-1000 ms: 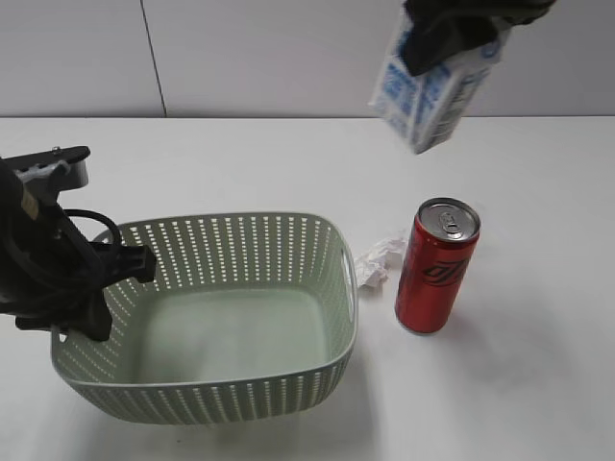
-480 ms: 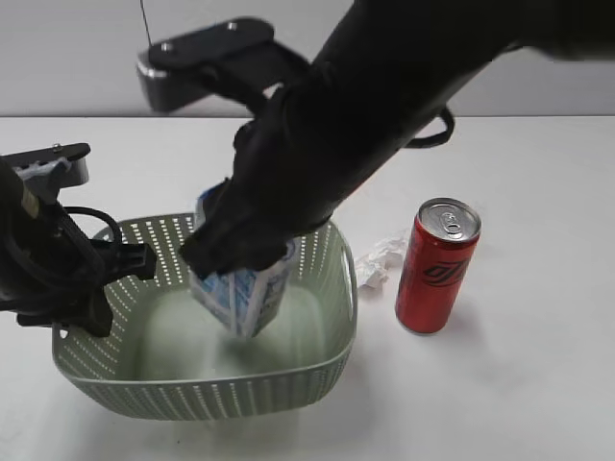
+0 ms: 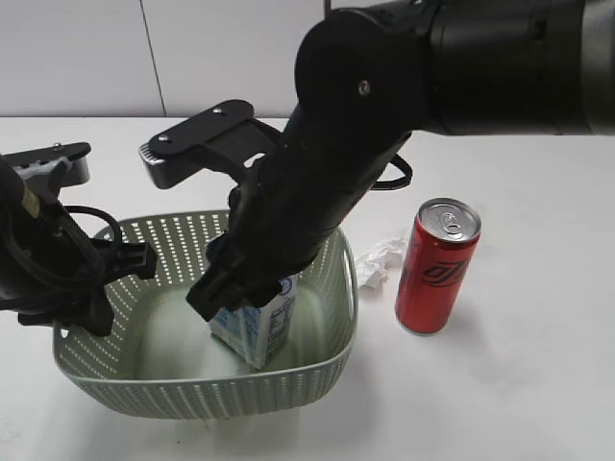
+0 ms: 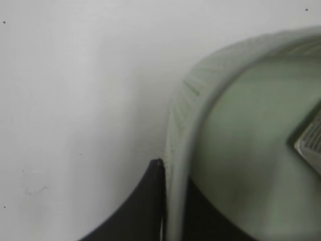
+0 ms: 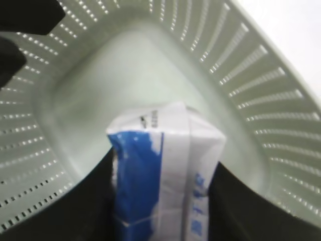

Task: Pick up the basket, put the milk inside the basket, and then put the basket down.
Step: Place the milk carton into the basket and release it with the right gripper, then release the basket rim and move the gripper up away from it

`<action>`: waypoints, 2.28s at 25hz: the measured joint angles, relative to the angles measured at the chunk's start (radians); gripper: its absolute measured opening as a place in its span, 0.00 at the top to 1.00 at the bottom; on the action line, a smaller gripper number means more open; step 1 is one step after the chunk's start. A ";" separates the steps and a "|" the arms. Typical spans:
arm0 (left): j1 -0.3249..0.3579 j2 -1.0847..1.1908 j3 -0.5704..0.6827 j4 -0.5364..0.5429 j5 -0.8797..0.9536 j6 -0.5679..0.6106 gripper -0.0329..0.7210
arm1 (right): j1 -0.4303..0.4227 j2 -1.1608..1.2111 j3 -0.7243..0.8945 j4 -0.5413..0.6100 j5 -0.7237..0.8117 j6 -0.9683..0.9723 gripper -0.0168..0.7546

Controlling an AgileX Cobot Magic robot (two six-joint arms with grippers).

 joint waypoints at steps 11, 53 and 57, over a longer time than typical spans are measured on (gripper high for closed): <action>0.000 0.009 0.008 0.017 0.019 0.000 0.96 | -0.001 -0.024 -0.129 -0.030 0.117 0.000 0.19; 0.000 0.009 0.005 0.018 -0.031 0.000 0.96 | -0.871 -0.958 0.795 -0.131 0.134 -0.001 0.21; 0.000 0.010 -0.028 0.021 -0.031 0.002 0.96 | -0.871 -1.124 0.855 -0.128 0.119 0.003 0.21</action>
